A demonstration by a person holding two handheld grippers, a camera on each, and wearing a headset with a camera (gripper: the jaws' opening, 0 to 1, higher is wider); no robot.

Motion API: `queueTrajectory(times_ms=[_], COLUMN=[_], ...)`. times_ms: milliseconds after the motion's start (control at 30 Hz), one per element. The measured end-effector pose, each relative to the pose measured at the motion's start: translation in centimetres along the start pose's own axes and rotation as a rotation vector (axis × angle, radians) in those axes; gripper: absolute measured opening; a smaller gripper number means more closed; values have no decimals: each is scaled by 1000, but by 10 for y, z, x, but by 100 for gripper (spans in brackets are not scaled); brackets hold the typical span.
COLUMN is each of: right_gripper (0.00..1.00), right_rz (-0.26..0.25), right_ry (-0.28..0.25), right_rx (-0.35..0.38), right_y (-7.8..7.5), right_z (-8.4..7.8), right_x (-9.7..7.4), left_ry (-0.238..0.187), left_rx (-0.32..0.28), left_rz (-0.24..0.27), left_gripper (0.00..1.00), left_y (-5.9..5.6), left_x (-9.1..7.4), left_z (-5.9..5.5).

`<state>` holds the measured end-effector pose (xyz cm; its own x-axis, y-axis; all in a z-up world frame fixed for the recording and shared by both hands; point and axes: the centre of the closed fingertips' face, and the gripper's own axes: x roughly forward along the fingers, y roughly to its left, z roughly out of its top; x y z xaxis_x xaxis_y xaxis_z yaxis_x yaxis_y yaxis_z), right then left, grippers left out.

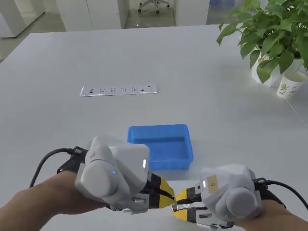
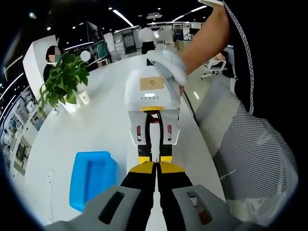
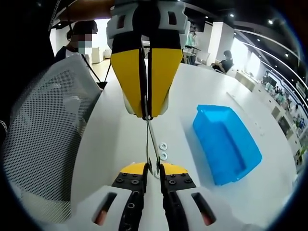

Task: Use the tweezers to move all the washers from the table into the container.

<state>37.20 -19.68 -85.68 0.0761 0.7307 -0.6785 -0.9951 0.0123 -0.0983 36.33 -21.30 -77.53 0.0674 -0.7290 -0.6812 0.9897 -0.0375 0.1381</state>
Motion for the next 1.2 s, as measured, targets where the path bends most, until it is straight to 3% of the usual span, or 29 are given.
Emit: queueTrajectory(times_ms=[433,1200], right_gripper=[13,13], right_rz=[10,20], right_ry=[10,12], right_rx=[13,48], right_y=[-3,-6], right_z=[-7,-10], right_x=[6,11], left_ry=[13,-6], left_rx=[-24,-81], left_rz=[-18,-14], left_gripper=[4,4], left_y=[5,14], left_x=[7,9], left_z=[-8,-7])
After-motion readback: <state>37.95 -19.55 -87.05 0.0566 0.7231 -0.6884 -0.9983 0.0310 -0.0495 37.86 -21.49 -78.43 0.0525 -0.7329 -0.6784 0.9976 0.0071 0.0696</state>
